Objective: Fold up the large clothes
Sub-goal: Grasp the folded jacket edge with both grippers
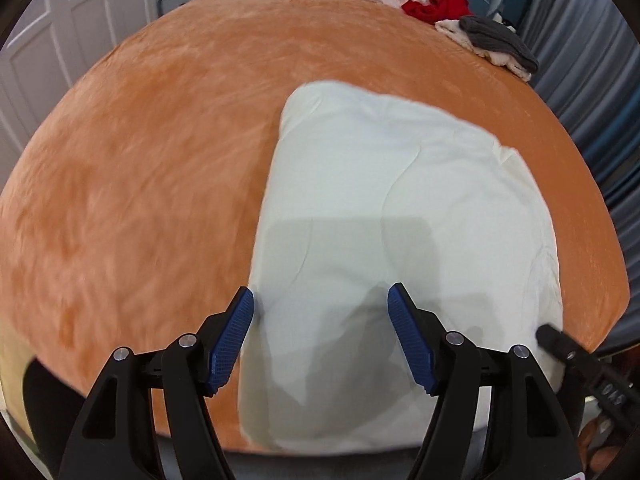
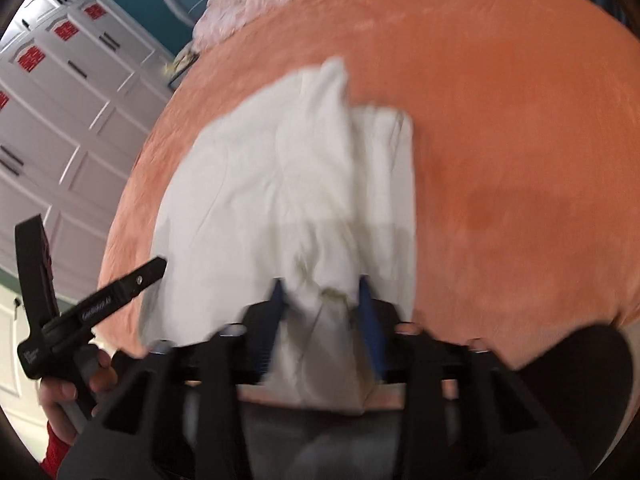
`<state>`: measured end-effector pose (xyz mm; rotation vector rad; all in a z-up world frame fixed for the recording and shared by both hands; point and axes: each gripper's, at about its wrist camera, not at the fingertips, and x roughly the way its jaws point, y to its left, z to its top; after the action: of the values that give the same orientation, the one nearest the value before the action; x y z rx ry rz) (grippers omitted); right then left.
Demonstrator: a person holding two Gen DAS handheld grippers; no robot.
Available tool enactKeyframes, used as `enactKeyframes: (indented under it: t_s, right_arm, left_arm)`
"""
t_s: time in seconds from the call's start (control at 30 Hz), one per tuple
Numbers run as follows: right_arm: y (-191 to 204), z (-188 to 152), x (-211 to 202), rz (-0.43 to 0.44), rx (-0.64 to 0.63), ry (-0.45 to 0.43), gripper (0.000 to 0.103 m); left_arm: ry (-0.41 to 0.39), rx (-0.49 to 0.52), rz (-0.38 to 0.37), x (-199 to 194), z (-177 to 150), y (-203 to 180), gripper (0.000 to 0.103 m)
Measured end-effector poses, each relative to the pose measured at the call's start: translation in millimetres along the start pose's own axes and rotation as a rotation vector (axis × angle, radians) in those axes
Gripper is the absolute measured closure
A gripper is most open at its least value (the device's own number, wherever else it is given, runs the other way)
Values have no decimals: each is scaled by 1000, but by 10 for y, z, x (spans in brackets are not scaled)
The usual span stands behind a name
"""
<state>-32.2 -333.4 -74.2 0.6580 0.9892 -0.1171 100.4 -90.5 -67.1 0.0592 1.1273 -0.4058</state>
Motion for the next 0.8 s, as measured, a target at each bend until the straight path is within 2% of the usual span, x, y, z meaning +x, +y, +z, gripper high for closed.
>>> enactKeyframes:
  t_s: [0.13, 0.27, 0.53, 0.8]
  right_arm:
    - [138, -122, -12, -86, -95, -1, 82]
    - [183, -148, 96, -140, -126, 25, 82]
    - [205, -125, 229, -161, -118, 66, 81]
    - [232, -82, 316, -164, -125, 69, 80]
  left_arm:
    - [17, 21, 36, -29, -117, -36, 35]
    - [17, 56, 85, 10, -169, -118, 34]
    - [14, 69, 127, 94, -187, -167, 32]
    - [-9, 85, 169, 142, -224, -219, 32]
